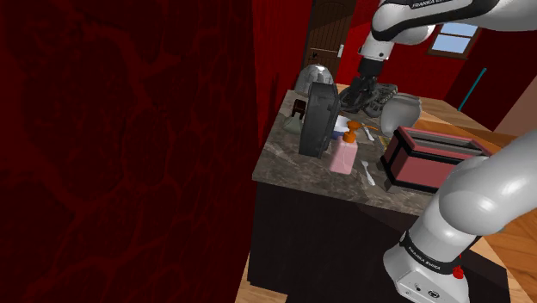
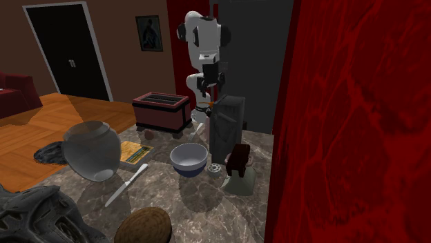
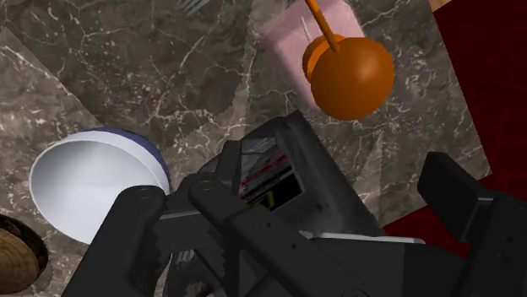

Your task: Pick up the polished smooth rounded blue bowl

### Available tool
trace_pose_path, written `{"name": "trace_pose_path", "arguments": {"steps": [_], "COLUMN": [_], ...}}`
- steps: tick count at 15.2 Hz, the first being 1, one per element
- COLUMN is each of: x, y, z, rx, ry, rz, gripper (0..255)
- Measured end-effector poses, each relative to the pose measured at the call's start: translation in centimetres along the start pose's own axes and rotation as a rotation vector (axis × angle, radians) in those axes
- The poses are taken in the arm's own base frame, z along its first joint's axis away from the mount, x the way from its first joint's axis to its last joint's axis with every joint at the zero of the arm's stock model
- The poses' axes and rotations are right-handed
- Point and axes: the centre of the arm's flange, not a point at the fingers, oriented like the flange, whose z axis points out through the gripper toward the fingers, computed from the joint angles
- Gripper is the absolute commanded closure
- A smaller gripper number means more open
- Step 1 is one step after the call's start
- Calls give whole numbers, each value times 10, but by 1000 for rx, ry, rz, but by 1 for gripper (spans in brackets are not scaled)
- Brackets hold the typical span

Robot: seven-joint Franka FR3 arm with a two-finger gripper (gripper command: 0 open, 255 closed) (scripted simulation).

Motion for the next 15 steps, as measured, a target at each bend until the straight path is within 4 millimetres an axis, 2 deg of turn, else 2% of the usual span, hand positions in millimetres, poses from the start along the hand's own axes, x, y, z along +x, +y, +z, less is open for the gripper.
{"name": "trace_pose_path", "arguments": {"steps": [15], "x": [84], "y": [165], "z": [78], "rx": [22], "ry": [-15], "rz": [19], "gripper": [0]}}
